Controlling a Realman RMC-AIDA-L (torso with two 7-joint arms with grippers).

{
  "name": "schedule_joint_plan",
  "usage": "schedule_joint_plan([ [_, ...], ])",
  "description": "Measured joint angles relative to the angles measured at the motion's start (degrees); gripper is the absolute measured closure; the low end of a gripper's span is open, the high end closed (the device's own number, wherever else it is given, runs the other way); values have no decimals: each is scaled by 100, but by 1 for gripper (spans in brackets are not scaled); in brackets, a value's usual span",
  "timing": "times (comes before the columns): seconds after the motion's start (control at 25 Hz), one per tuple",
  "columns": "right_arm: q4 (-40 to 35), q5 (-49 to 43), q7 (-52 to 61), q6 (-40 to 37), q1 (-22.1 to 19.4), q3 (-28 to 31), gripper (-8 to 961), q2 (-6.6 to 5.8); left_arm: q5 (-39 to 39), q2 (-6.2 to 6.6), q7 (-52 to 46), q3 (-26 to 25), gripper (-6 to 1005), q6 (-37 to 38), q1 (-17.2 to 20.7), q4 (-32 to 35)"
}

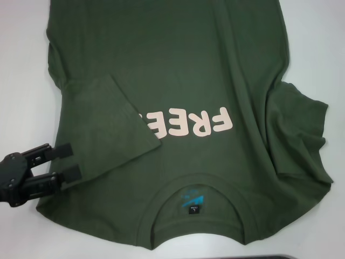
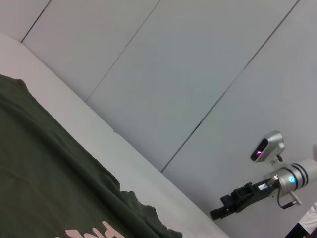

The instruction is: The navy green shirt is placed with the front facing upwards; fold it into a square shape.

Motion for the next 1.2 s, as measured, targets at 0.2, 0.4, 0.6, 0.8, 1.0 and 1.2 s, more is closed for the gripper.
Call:
schedule_joint_plan([
  [0.2, 392, -125, 30, 191, 88, -26, 104, 33, -21, 9, -12, 0, 121, 20, 0, 32],
  [0.4, 584, -149, 171, 255, 156, -28, 104, 57, -3, 9, -21, 4, 121, 25, 12, 78],
  [0.6, 903, -154, 226, 456, 212, -176, 104, 116, -3, 9, -17, -47, 121, 21, 29, 124],
  [0.8, 1236, -158, 204, 762, 251, -522, 104, 131, -3, 9, -15, -49, 121, 1, 31, 138],
  [1.0, 1388, -158, 222, 887, 325, -542, 104, 169, -3, 9, -2, -49, 121, -17, 10, 137],
  [1.2, 1405, -152, 211, 938, 419, -547, 104, 293, -4, 9, 18, -47, 121, -21, -5, 134],
])
